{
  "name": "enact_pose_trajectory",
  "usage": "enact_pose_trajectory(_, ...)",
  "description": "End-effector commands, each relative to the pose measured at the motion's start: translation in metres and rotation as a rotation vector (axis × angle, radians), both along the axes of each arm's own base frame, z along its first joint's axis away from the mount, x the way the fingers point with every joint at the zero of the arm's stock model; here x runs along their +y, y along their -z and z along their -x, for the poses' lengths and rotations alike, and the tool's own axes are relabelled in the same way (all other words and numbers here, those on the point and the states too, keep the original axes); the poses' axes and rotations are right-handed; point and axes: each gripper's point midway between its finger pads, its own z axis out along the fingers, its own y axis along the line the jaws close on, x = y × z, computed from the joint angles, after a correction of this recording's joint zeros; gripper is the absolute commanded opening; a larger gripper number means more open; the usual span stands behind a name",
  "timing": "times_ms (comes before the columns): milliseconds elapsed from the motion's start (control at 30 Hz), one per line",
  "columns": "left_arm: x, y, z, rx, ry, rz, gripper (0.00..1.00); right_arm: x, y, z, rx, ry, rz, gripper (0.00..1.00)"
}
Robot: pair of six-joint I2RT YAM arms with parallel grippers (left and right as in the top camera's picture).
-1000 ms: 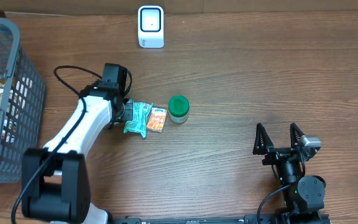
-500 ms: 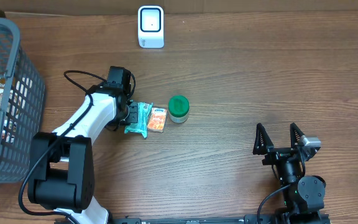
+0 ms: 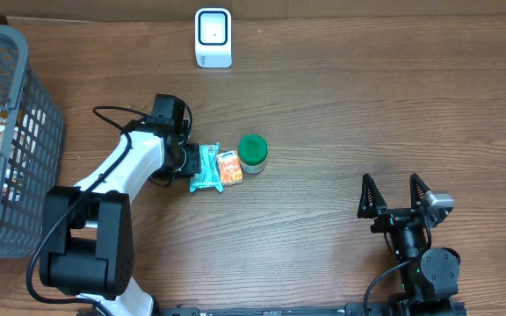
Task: Scan the item barcode
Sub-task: 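Carry the Kleenex pack out and place it left of the wipes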
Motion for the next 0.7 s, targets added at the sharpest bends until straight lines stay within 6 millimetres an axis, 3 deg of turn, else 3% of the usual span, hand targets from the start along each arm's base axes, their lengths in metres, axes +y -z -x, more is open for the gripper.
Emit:
enact_pose_trajectory(0,-0.007,0.007,0.006,0.031,-0.003,0.027,0.43,0.0,0.002,0.0,-0.004,-0.004,0.014,1.0)
enact_pose_trajectory(100,-0.006,0.003,0.001,0.02,-0.007,0.027,0.47,0.0,0.002,0.0,-0.004,-0.004,0.014,1.0)
enact_pose_trajectory(200,-0.006,-0.022,-0.01,-0.009,-0.01,0.031,0.46,0.0,0.002,0.0,-0.004,-0.004,0.014,1.0)
enact_pose_trajectory(267,-0.008,-0.054,-0.024,-0.054,-0.007,0.033,0.48,0.0,0.002,0.0,-0.004,-0.004,0.014,1.0)
enact_pose_trajectory(300,-0.009,-0.079,-0.032,-0.091,-0.003,0.039,0.51,0.0,0.002,0.0,-0.004,-0.003,0.014,1.0)
enact_pose_trajectory(367,-0.01,-0.106,-0.038,-0.132,0.006,0.041,0.54,0.0,0.002,0.0,-0.004,-0.003,0.014,1.0)
enact_pose_trajectory(567,-0.008,-0.198,-0.049,-0.276,0.056,0.044,0.5,0.0,0.002,0.0,-0.004,-0.003,0.014,1.0)
enact_pose_trajectory(600,-0.005,-0.214,-0.05,-0.303,0.049,0.045,0.52,0.0,0.002,0.0,-0.004,-0.003,0.014,1.0)
enact_pose_trajectory(667,0.002,-0.245,-0.052,-0.358,0.029,0.05,0.69,0.0,0.002,0.0,-0.004,-0.003,0.014,1.0)
